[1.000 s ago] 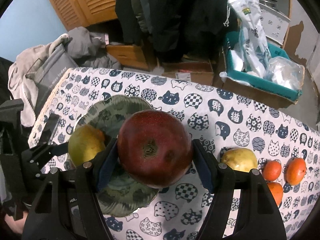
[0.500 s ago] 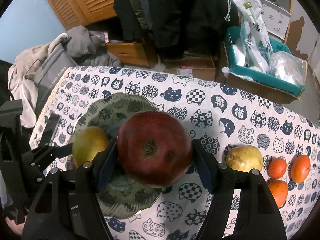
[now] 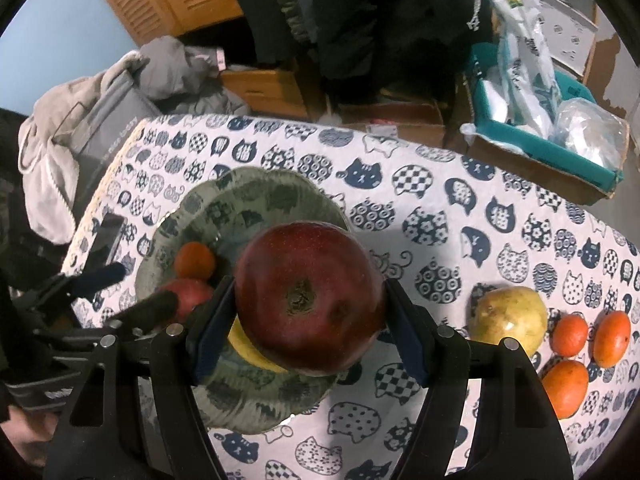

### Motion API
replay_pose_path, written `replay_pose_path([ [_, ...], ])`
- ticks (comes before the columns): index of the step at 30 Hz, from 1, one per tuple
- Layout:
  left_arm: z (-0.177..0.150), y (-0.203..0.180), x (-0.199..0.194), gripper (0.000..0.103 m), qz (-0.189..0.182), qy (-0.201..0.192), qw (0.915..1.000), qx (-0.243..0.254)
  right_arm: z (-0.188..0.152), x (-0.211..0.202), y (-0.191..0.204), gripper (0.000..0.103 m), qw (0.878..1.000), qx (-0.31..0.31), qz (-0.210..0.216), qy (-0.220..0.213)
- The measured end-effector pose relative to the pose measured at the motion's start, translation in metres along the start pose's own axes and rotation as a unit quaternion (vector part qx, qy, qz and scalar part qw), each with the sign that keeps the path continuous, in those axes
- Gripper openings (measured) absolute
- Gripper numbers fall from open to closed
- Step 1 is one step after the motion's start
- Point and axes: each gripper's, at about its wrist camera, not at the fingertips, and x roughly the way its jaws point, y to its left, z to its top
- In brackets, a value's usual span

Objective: Organize fruits
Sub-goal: 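Lower and release the pear from left tool while right tool releases the apple into the bowl, then withdraw both tools from the bowl toward the remaining pear and oranges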

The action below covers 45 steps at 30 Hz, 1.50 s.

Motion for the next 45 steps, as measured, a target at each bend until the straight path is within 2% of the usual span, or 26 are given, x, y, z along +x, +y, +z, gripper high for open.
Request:
replay_pose_path([
  [6,-0.004,0.014,-0.004,0.085,0.007,-0.002,0.9999,-0.014,-0.001,0.02,0.007,0.073,1.0,-0.004,0.003,0.03],
  [11,-0.006,0.023,-0.007,0.085,0.012,-0.004,0.9997,-0.019,-0.003,0.031,0.016,0.074,0.999,-0.016,-0.013,0.044],
  [16,-0.007,0.03,-0.012,0.085,0.011,-0.008,0.9995,-0.029,0.003,0.017,0.018,0.084,1.0,-0.012,-0.003,0.012],
  [24,-0.006,0.026,-0.019,0.085,0.006,-0.015,0.9995,-0.026,0.008,-0.002,0.013,0.085,1.0,-0.001,-0.013,-0.012],
  [45,-0.003,-0.03,-0.052,0.085,-0.025,-0.052,0.998,0.027,-0.007,-0.094,-0.009,0.085,0.989,-0.021,-0.103,-0.099],
])
